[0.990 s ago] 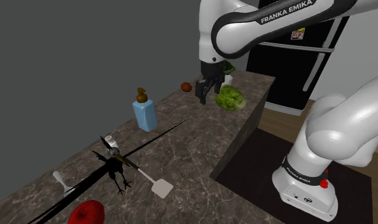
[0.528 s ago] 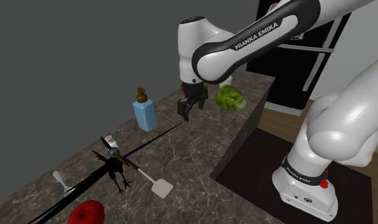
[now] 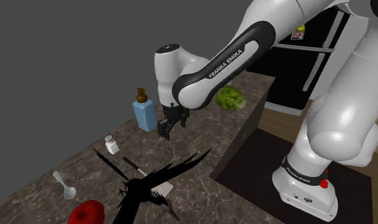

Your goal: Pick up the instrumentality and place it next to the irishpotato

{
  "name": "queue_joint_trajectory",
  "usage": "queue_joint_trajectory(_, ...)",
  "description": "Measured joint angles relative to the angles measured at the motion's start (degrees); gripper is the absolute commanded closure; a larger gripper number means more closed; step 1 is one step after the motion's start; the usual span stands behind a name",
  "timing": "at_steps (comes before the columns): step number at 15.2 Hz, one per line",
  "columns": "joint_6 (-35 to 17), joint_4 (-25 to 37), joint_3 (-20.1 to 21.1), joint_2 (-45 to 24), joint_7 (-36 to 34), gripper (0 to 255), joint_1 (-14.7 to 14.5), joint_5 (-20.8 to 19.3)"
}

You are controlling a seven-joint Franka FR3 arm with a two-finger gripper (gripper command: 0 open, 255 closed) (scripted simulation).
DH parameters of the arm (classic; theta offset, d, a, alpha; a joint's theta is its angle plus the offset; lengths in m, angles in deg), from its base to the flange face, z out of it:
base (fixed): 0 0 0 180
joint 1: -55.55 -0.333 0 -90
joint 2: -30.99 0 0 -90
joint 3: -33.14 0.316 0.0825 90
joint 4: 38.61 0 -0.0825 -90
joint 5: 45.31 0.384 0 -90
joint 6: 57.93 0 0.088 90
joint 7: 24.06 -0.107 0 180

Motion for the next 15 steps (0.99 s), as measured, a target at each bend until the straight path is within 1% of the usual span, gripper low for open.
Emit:
queue_joint_trajectory(4, -3.2, 4.2, 1.8, -7.7, -5.2, 0, -1.5, -3.7)
queue_joint_trajectory(8, -5.6, 10.0, 2.0, -16.4, -10.1, 0, -3.7, -8.6)
queue_joint_trajectory(13, -7.3, 18.1, 1.1, -26.7, -15.7, 0, -8.2, -13.8)
queue_joint_trajectory(15, -7.2, 21.5, 0.6, -30.0, -17.1, 0, -9.8, -15.1)
